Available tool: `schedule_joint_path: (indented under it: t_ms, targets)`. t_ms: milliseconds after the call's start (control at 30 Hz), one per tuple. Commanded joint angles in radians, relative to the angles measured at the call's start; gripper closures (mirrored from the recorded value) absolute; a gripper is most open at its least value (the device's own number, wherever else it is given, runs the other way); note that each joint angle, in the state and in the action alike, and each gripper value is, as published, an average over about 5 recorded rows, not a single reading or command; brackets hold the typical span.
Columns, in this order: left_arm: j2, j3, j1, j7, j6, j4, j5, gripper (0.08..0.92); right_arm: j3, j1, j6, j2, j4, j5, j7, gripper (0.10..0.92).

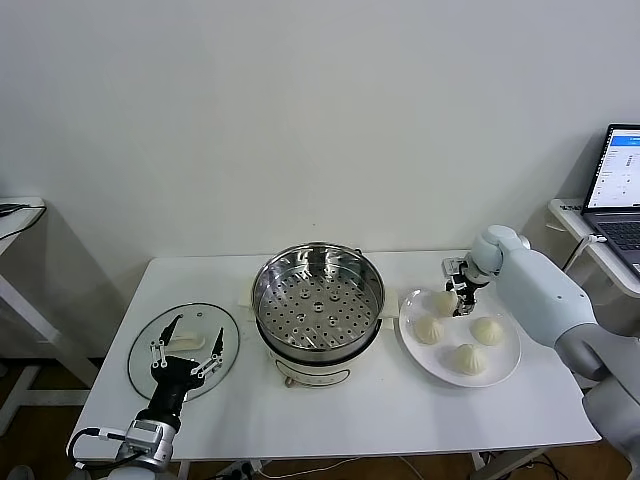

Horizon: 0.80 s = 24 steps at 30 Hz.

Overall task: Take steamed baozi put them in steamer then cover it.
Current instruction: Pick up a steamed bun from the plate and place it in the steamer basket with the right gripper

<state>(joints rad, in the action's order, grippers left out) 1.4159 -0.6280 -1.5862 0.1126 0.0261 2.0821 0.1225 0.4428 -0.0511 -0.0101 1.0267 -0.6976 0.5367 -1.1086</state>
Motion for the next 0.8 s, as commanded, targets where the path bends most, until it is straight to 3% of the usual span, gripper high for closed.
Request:
schedule_joint_path:
  t_ms: [33, 233, 533, 800]
  targets:
    - [0.0, 0.0, -0.001, 0.0, 0.001, 0.002, 0.001, 0.177, 0.0, -0.001, -0.006, -0.002, -0.009, 0.001, -0.002, 0.33]
    - [0.0, 0.0, -0.005, 0.0, 0.001, 0.011, 0.002, 0.177, 0.066, 0.047, -0.042, -0.084, -0.11, -0.099, -0.037, 0.337]
    - [-0.006, -0.005, -0.013, 0.0, -0.001, 0.023, 0.003, 0.177, 0.364, 0.367, -0.21, -0.302, -0.454, -0.339, -0.123, 0.338]
    - [-0.009, -0.009, -0.018, -0.002, -0.006, 0.031, 0.004, 0.177, 0.601, 0.662, -0.404, -0.318, -0.714, -0.433, -0.159, 0.338]
